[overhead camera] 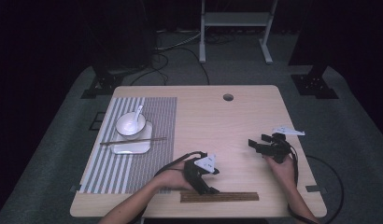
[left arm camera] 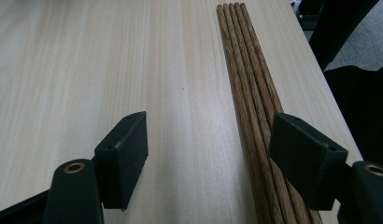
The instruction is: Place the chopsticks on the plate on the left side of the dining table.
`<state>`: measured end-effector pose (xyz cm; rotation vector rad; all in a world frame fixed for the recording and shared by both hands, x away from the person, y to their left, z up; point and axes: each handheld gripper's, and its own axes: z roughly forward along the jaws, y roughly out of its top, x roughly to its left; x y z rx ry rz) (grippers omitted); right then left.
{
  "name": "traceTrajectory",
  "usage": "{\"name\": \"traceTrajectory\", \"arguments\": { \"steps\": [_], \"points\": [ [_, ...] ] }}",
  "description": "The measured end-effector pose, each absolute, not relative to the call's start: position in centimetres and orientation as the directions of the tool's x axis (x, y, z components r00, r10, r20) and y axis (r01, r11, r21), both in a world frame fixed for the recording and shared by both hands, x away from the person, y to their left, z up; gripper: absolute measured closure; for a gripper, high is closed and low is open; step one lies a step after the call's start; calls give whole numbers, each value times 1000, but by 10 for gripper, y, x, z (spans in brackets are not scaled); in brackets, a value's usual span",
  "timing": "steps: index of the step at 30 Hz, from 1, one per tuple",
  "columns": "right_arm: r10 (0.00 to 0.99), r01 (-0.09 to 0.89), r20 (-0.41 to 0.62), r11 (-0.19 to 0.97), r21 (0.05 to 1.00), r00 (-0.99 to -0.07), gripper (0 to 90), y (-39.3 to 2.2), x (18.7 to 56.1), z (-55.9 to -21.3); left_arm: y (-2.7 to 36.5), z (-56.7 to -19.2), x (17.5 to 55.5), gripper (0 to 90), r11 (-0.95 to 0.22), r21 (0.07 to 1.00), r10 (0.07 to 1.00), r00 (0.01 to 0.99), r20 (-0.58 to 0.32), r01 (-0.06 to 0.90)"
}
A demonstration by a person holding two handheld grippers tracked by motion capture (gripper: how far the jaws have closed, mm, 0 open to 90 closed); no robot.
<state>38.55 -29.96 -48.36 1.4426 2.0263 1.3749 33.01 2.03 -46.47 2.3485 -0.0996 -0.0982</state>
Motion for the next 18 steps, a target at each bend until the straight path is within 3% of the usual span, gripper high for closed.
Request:
{"name": "traceTrajectory", "arguments": {
  "steps": [18],
  "points": [
    [850,560,260,48,827,-457,211,-299,385,-483,20,-474,333,277,-714,700,-87,994,-63,-18]
  ]
}}
